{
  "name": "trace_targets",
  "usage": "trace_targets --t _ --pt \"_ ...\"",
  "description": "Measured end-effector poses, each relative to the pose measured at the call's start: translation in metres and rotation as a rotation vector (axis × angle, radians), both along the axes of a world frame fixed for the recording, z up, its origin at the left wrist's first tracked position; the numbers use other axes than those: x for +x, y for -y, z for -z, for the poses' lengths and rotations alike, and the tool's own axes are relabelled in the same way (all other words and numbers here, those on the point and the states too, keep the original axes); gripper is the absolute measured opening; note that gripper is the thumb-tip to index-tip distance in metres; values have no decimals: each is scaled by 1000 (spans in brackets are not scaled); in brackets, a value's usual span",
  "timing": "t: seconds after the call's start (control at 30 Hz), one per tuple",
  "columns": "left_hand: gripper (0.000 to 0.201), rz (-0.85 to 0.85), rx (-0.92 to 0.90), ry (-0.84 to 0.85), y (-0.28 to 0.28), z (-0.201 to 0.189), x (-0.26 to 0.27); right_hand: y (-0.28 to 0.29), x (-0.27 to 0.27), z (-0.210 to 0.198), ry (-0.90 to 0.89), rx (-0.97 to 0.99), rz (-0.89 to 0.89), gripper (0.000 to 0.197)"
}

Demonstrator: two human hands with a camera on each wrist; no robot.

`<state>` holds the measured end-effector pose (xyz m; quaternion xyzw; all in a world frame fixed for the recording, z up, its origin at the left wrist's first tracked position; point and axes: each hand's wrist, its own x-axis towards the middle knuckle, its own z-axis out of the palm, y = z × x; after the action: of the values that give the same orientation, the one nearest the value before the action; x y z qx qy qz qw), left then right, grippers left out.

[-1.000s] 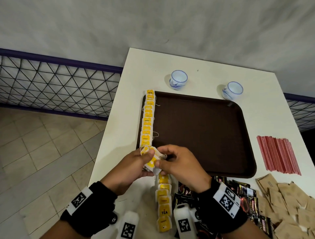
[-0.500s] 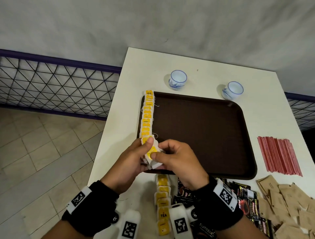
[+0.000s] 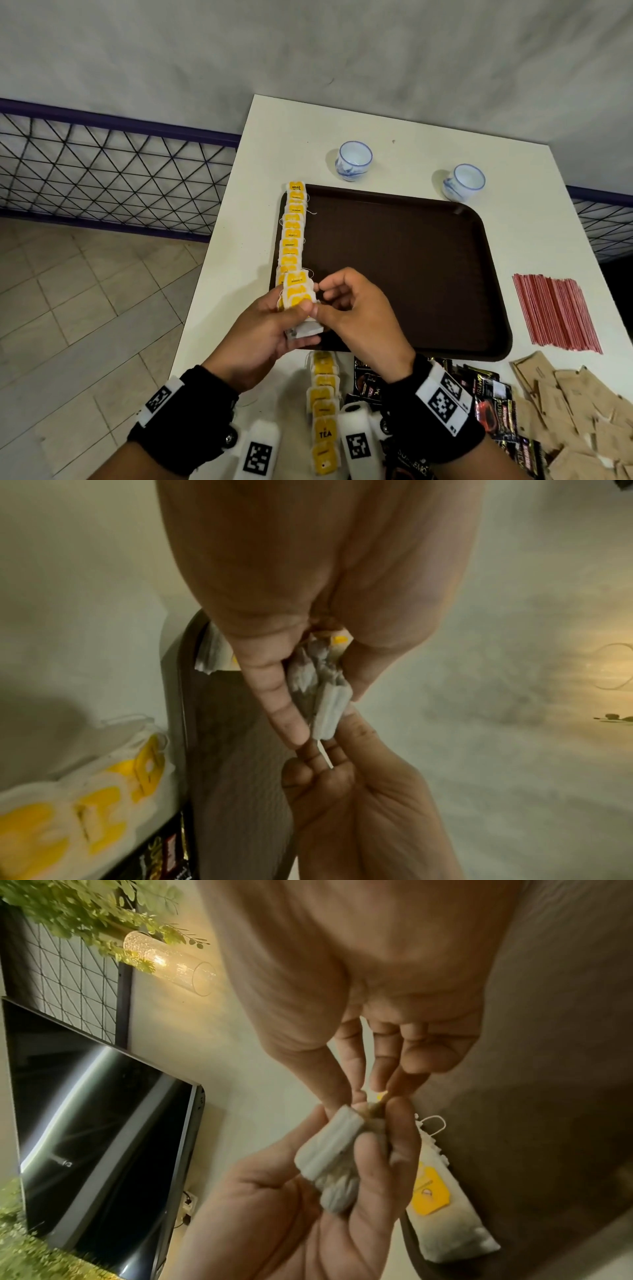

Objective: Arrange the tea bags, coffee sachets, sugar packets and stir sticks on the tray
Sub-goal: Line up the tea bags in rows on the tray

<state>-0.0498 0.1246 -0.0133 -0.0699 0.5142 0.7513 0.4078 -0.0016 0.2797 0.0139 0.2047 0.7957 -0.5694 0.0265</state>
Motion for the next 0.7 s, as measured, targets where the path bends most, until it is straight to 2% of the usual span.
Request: trace_targets --t 0.1,0.27,0.47,0.7 --pt "46 59 -52 -87 -1 0 0 -3 -2 -1 12 -44 -42 24" --pt "45 138 -62 -87 -4 0 -2 -3 -3 1 -11 -54 -71 23" --pt "45 41 5 78 -7 -2 -8 -4 -5 3 12 -52 -56 26" --pt "44 -46 -1 142 -6 -1 -16 -8 -9 0 13 -89 -65 22"
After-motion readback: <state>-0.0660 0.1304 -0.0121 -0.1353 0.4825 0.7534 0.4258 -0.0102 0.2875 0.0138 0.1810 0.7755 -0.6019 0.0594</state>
